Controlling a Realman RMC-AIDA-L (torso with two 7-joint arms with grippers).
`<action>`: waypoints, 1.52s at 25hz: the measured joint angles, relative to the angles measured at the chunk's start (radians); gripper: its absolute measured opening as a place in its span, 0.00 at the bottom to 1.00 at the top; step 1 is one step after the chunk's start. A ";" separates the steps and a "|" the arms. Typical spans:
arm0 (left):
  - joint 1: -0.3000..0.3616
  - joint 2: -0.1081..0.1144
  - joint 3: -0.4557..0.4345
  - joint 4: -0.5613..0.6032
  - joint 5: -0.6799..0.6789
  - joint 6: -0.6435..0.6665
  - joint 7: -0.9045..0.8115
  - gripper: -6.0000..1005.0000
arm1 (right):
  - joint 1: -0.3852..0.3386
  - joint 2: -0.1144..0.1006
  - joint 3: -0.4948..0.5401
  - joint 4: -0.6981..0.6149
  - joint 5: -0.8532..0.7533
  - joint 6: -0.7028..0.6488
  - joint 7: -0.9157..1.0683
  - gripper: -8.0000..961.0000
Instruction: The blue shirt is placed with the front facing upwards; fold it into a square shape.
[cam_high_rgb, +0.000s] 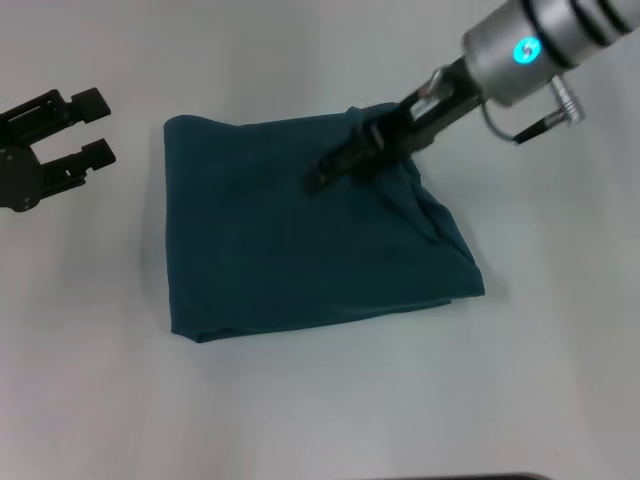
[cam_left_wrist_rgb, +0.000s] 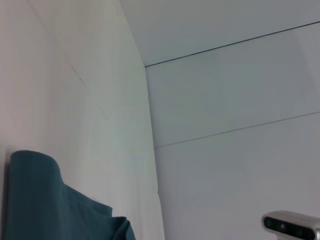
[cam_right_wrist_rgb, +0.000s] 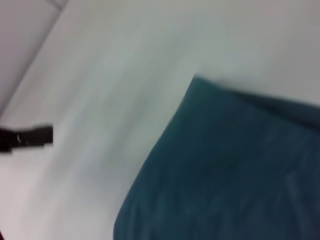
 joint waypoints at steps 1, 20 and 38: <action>-0.001 0.000 0.000 0.000 0.000 0.000 0.000 0.80 | 0.006 0.004 -0.015 0.012 0.000 0.007 -0.002 0.94; 0.002 0.002 -0.005 0.011 0.000 -0.006 0.005 0.79 | -0.053 -0.023 -0.064 -0.115 -0.134 0.264 0.136 0.94; -0.003 0.001 -0.004 0.023 0.000 -0.013 0.006 0.79 | -0.110 -0.079 0.099 0.044 -0.097 0.154 0.069 0.94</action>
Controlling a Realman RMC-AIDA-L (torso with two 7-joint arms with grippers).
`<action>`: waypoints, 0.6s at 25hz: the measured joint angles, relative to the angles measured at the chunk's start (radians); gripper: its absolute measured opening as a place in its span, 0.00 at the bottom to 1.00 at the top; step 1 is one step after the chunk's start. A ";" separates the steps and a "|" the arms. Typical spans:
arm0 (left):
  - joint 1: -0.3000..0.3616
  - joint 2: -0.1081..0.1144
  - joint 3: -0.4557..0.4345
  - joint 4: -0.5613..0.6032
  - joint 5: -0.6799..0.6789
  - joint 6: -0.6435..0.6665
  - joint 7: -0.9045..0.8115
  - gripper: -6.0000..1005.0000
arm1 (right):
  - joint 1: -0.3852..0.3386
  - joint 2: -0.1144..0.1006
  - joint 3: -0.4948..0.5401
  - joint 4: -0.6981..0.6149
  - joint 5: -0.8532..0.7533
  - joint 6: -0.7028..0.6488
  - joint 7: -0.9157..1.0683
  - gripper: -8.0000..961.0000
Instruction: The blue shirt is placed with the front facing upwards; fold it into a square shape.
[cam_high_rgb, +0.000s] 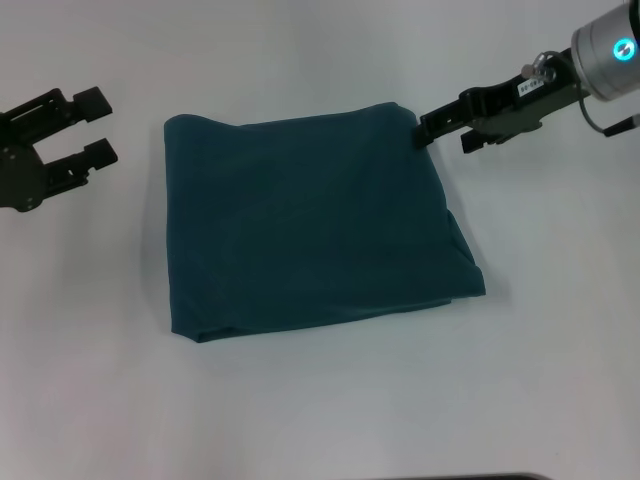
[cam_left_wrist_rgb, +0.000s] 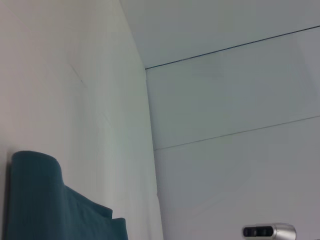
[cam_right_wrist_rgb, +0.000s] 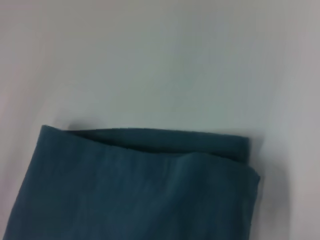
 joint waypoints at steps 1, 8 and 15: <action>0.000 -0.001 0.001 0.000 0.000 -0.002 0.000 0.79 | 0.000 0.003 0.009 0.015 0.001 0.009 0.000 0.94; -0.002 -0.001 0.004 0.000 0.002 -0.010 0.002 0.79 | 0.003 0.028 0.043 0.118 0.038 0.113 -0.014 0.94; -0.003 -0.002 0.004 0.007 0.004 -0.017 0.005 0.79 | 0.001 0.038 0.044 0.149 0.102 0.158 -0.038 0.94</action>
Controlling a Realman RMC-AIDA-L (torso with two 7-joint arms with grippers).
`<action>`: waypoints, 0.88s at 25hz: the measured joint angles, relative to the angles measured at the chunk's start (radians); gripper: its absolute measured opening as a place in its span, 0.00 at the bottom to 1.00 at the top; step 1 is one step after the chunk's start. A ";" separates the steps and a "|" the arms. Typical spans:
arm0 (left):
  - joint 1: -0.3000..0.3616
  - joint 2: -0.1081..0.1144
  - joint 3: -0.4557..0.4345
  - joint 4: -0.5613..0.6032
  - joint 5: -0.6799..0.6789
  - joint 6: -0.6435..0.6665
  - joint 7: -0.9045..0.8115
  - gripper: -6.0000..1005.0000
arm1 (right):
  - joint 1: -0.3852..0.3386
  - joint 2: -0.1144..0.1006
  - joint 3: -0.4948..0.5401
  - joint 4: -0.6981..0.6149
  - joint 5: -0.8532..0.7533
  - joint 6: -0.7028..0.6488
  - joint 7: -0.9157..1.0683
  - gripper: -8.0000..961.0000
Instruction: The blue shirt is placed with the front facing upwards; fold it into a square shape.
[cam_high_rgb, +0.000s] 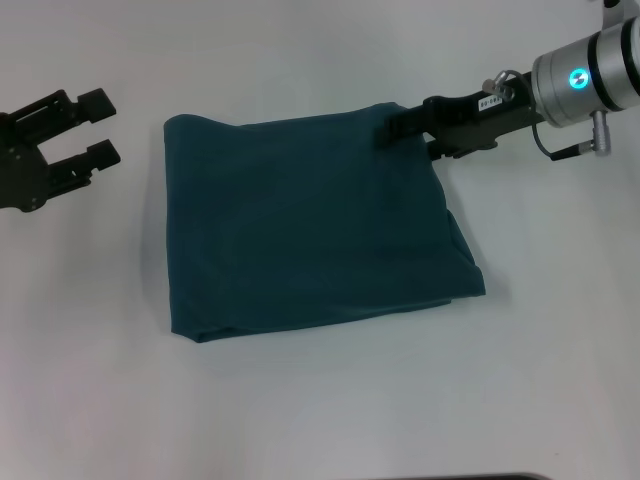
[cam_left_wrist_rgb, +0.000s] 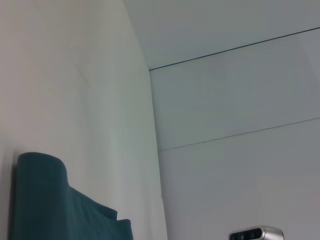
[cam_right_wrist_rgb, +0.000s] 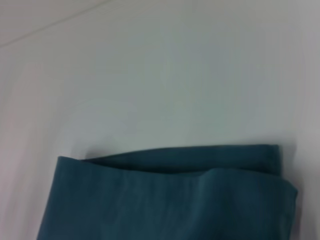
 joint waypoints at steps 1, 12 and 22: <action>0.000 0.000 0.000 0.004 0.000 0.000 0.001 0.79 | -0.002 0.001 0.000 0.000 0.012 0.003 -0.004 0.94; -0.004 0.001 0.000 0.007 0.000 -0.003 0.004 0.79 | -0.011 0.001 -0.003 -0.007 0.060 0.026 -0.028 0.93; -0.004 0.001 0.000 0.007 0.004 -0.003 0.004 0.79 | -0.017 -0.003 -0.001 -0.008 0.060 0.027 -0.002 0.91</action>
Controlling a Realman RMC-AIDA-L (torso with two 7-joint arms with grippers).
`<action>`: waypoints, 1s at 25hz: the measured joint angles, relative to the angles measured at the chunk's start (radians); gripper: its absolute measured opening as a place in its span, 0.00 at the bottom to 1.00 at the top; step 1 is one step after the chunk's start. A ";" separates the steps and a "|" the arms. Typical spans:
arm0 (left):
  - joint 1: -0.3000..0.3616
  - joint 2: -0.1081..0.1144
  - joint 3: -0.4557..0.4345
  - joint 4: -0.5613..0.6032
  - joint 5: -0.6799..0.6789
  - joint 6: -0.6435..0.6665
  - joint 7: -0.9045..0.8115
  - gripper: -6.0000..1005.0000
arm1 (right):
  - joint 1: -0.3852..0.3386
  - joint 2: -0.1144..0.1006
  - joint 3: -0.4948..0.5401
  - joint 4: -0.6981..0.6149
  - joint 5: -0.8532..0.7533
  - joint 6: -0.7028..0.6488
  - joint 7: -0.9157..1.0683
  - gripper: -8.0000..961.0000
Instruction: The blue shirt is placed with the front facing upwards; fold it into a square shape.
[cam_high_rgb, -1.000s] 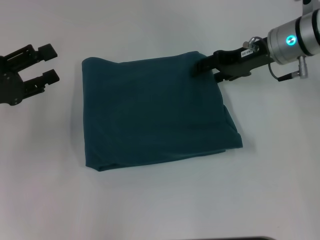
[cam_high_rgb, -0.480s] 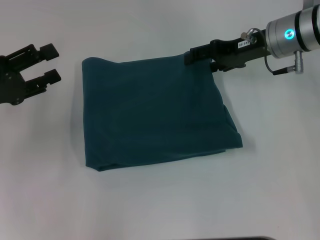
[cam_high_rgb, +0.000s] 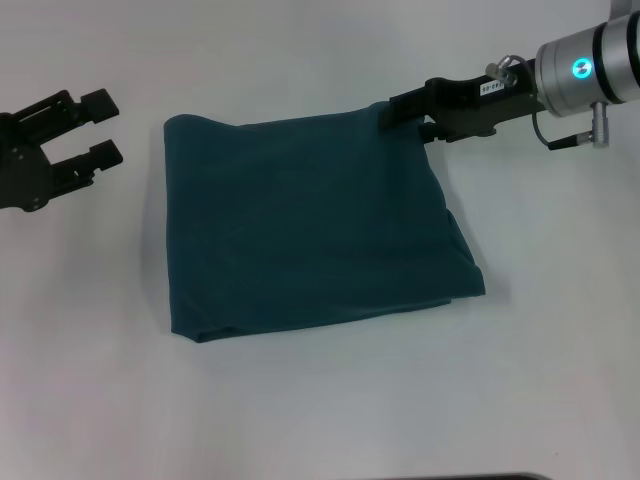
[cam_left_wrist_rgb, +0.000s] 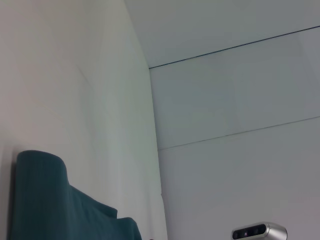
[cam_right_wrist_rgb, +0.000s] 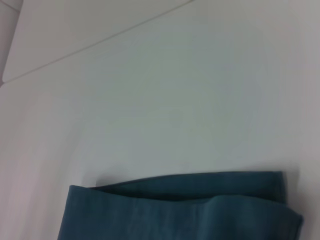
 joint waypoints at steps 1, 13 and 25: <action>0.000 0.000 0.000 0.000 0.000 0.000 0.000 0.79 | -0.002 -0.001 0.000 -0.002 0.001 -0.001 0.000 0.91; 0.000 -0.001 0.000 0.000 0.001 0.000 0.000 0.79 | 0.005 0.000 -0.006 0.004 -0.005 0.003 0.002 0.51; 0.000 -0.001 0.000 0.002 -0.002 0.005 0.000 0.79 | 0.005 -0.005 -0.006 -0.007 -0.009 -0.001 0.003 0.02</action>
